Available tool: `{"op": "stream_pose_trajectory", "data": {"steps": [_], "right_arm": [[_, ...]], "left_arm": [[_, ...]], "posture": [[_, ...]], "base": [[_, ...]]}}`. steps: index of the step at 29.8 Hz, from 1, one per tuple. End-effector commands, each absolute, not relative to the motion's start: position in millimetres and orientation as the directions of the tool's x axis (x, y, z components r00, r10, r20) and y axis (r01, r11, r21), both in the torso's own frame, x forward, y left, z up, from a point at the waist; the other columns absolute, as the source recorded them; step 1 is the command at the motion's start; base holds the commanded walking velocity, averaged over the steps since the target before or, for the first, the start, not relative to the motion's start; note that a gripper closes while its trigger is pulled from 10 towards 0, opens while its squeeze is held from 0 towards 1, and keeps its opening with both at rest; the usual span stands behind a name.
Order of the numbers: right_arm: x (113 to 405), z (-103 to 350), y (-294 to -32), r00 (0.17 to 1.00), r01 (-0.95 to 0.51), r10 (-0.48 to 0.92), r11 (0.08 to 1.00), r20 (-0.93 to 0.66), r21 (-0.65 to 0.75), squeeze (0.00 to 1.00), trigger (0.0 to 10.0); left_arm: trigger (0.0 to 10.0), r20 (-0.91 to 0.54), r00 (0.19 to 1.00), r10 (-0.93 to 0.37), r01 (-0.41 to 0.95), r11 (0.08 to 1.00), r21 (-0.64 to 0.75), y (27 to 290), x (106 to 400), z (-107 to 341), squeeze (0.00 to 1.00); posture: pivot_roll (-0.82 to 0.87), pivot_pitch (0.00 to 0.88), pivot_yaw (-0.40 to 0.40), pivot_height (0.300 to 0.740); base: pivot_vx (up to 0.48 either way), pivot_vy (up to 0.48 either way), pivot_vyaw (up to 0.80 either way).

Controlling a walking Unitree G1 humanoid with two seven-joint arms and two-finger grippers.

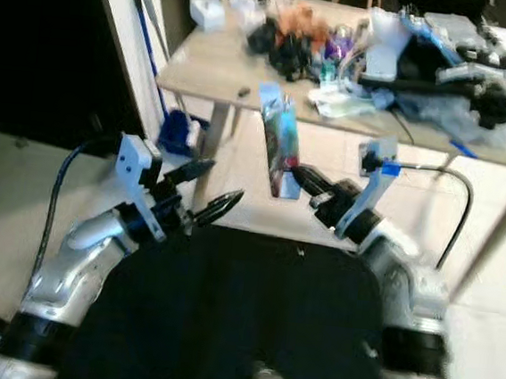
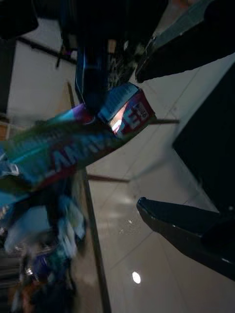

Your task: Picking trash to rubbish bin

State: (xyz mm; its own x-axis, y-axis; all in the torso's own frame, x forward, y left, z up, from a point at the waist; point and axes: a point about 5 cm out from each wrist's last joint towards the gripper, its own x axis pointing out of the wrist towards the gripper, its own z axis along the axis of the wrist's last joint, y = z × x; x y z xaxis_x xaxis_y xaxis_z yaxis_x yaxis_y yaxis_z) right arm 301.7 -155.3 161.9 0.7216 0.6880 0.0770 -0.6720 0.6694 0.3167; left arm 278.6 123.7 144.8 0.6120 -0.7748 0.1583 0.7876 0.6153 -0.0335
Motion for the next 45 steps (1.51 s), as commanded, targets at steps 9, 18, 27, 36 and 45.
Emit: {"op": "stream_pose_trajectory", "data": {"steps": [9, 18, 27, 36, 45], "right_arm": [[302.5, 158.0, -160.0, 0.734, -0.653, 0.677, 0.682, 0.053, 0.329, 0.00, 10.0], [302.8, 155.8, -159.3, 0.732, -0.653, 0.679, 0.680, 0.049, 0.332, 0.00, 10.0], [302.8, 154.4, -158.9, 0.730, -0.654, 0.682, 0.678, 0.046, 0.335, 0.00, 10.0], [303.1, 155.5, -158.3, 0.730, -0.655, 0.682, 0.679, 0.046, 0.332, 0.00, 10.0], [302.9, 153.3, -158.7, 0.728, -0.657, 0.684, 0.680, 0.040, 0.326, 0.00, 10.0]], "left_arm": [[10.0, 0.158, 0.597, -0.787, 0.797, 0.604, -0.001, 119.5, 278.3, 146.7, 0.00], [10.0, 0.164, 0.595, -0.787, 0.796, 0.605, 0.013, 115.8, 279.7, 146.1, 0.00], [10.0, 0.171, 0.599, -0.782, 0.790, 0.612, 0.034, 115.0, 280.6, 146.6, 0.00], [10.0, 0.178, 0.601, -0.779, 0.786, 0.617, 0.044, 114.4, 281.2, 147.4, 0.00], [10.0, 0.179, 0.600, -0.780, 0.786, 0.616, 0.050, 112.7, 280.3, 145.1, 0.00]], "posture": [[-0.04, 0.000, -0.046, 0.740], [-0.04, 0.000, -0.045, 0.740], [-0.04, 0.000, -0.044, 0.740], [-0.04, 0.000, -0.048, 0.740], [-0.04, 0.000, -0.047, 0.740]], "base": [[0.000, 0.000, -0.79], [0.000, 0.000, -0.79], [0.000, 0.000, -0.79], [0.000, 0.000, -0.79], [0.000, 0.000, -0.79]]}}
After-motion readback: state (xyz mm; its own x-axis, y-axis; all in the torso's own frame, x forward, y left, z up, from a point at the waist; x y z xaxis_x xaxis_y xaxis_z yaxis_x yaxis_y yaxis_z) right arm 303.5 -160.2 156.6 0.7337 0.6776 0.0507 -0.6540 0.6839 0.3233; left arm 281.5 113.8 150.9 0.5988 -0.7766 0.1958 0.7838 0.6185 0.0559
